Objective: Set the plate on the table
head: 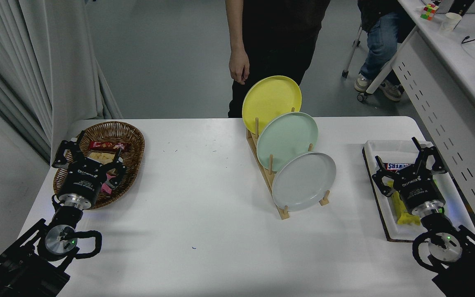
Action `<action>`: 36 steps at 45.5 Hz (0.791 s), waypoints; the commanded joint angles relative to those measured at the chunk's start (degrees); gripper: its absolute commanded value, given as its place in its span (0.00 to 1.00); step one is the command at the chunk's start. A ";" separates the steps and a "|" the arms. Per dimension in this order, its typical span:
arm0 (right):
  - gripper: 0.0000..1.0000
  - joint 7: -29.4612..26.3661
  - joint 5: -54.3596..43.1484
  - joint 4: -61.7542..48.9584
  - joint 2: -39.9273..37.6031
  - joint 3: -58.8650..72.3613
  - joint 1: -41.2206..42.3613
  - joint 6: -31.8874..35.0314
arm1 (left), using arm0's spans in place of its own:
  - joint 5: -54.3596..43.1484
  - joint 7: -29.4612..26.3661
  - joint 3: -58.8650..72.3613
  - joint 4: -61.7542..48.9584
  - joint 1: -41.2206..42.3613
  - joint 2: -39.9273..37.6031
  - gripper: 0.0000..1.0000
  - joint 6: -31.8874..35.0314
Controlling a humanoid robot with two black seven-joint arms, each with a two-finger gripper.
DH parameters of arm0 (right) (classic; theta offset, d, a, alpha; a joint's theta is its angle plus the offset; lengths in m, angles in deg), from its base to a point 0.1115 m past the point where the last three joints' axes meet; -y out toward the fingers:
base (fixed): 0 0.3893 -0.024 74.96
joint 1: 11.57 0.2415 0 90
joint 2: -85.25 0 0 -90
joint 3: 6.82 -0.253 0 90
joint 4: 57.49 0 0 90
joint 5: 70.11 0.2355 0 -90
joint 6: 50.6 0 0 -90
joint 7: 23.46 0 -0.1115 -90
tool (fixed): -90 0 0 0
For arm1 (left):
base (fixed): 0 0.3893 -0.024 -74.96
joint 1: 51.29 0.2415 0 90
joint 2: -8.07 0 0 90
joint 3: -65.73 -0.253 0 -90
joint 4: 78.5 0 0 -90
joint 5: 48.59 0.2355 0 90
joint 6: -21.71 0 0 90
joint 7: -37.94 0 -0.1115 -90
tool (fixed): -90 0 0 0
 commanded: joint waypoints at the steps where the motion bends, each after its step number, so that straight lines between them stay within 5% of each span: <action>1: 1.00 0.09 0.00 -0.42 -0.14 3.08 0.09 -0.02 | 0.00 0.00 0.00 0.00 0.06 0.02 0.98 0.00; 36: 1.00 -0.43 2.20 9.24 -6.29 7.56 -0.70 -10.30 | 0.00 0.00 0.00 0.00 -0.03 0.02 0.98 0.00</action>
